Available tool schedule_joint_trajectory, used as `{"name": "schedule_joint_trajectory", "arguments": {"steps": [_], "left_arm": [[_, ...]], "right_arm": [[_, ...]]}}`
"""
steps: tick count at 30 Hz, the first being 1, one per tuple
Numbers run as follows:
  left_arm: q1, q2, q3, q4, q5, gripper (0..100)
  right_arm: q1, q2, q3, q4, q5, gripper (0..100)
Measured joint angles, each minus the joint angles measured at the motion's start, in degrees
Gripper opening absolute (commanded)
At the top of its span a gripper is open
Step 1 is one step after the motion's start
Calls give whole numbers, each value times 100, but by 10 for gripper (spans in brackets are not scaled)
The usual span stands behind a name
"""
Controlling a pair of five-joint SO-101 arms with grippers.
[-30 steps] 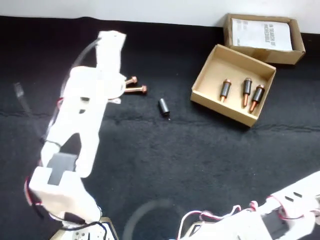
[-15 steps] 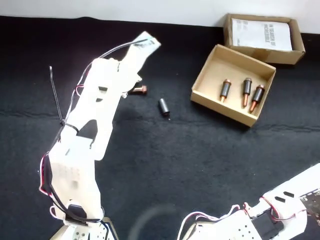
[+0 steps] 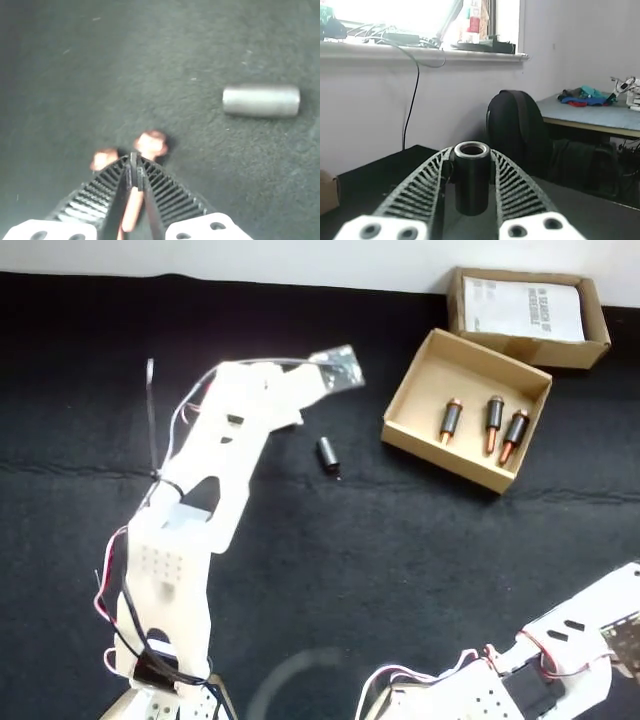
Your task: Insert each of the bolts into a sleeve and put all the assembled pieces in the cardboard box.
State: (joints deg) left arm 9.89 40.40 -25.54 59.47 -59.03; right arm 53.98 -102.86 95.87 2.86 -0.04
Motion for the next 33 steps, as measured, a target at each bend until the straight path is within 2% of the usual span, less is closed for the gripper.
{"name": "schedule_joint_trajectory", "arguments": {"steps": [4, 16, 21, 27, 30, 33], "left_arm": [[0, 440, -431, 0, -369, 8], [-132, 1855, -2189, 88, -536, 8], [-123, 1978, -2848, 1011, -519, 9], [-114, 2031, -4343, 2391, -325, 12], [-114, 2031, -4800, 3077, -325, 66], [-114, 2031, -4958, 3332, -325, 130]], "right_arm": [[-35, 0, 0, 413, 0, 6], [-62, 0, 0, 466, 0, 6], [-290, 0, 0, 466, 176, 6], [-457, 0, 0, 466, 281, 6], [-457, 0, 0, 466, 299, 6], [-457, 0, 0, 466, 316, 6]]}}
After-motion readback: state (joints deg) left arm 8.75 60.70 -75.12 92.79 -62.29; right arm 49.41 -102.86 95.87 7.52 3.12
